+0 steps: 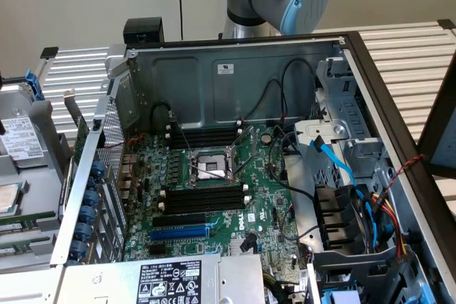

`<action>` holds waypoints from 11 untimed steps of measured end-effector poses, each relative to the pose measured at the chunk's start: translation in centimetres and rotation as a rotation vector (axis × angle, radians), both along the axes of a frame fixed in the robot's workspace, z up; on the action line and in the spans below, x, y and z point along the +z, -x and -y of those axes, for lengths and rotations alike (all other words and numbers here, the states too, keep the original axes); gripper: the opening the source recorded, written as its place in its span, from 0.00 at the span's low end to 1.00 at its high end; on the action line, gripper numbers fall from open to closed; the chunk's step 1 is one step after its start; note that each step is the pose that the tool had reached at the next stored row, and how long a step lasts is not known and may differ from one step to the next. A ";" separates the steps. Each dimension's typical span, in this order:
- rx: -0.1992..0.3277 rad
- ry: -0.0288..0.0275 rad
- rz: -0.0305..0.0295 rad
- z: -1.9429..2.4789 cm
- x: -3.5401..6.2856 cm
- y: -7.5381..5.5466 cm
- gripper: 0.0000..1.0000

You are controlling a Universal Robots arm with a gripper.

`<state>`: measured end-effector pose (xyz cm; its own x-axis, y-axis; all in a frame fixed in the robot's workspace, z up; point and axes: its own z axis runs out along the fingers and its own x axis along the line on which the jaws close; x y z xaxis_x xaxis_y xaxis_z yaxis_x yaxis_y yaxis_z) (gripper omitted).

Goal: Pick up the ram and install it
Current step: 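Reach for the ram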

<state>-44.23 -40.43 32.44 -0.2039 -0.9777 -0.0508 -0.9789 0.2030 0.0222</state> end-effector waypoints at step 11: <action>0.000 -0.0001 -0.0101 0.06 -0.12 1.3 0.42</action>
